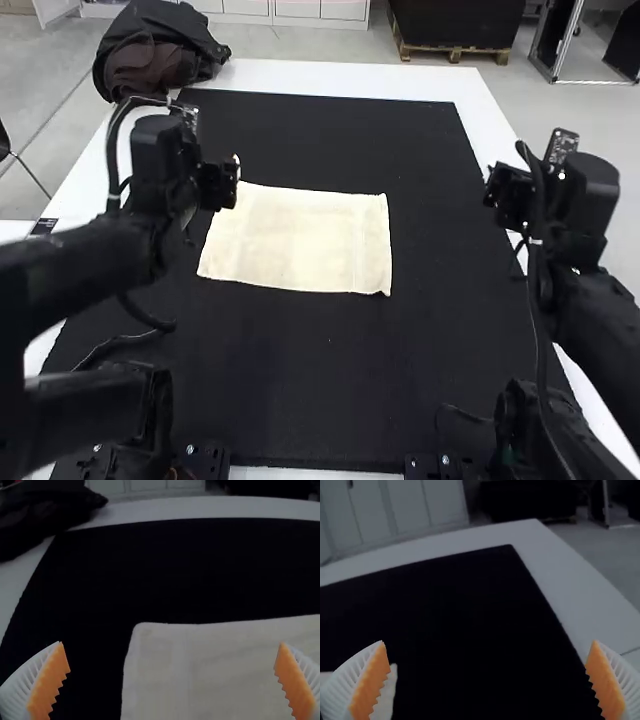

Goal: Fold the towel.

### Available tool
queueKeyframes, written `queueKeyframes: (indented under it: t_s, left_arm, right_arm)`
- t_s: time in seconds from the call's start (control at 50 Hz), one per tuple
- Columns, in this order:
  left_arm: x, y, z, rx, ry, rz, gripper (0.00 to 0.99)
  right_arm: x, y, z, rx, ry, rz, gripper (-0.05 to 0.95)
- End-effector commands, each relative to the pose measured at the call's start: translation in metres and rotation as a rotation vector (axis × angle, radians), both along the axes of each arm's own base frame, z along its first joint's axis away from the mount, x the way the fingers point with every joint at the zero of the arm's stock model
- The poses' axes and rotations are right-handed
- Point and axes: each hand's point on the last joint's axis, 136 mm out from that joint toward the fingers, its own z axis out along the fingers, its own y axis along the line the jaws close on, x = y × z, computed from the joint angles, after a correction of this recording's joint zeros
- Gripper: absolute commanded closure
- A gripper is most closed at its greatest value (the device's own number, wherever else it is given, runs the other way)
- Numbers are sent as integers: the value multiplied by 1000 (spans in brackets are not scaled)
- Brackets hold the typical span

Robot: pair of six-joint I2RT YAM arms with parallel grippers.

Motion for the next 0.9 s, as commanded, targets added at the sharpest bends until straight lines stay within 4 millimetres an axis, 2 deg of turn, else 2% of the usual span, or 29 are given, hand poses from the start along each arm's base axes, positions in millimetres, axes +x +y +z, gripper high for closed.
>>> queueKeyframes:
  t_s: [0.0,0.22,0.32,0.48,0.64,0.76,0.88]
  left_arm:
    - [11,-15,16,-19,-13,-51,28]
    - [26,-44,14,-70,42,-130,28]
    - [36,-44,23,-86,16,-136,28]
    - [63,-43,16,-117,54,-152,28]
    - [96,-30,3,-131,104,-138,28]
    - [110,-25,3,-141,115,-144,28]
    - [120,-29,6,-157,131,-179,28]
  right_arm:
    - [7,19,23,72,-40,43,-7]
    - [17,63,3,125,68,121,-8]
    - [23,77,-9,115,116,151,-7]
    - [40,87,-27,112,175,175,-7]
    - [59,97,-37,121,194,214,-7]
    - [74,102,-47,120,221,218,-7]
    - [87,109,-50,127,240,243,-7]
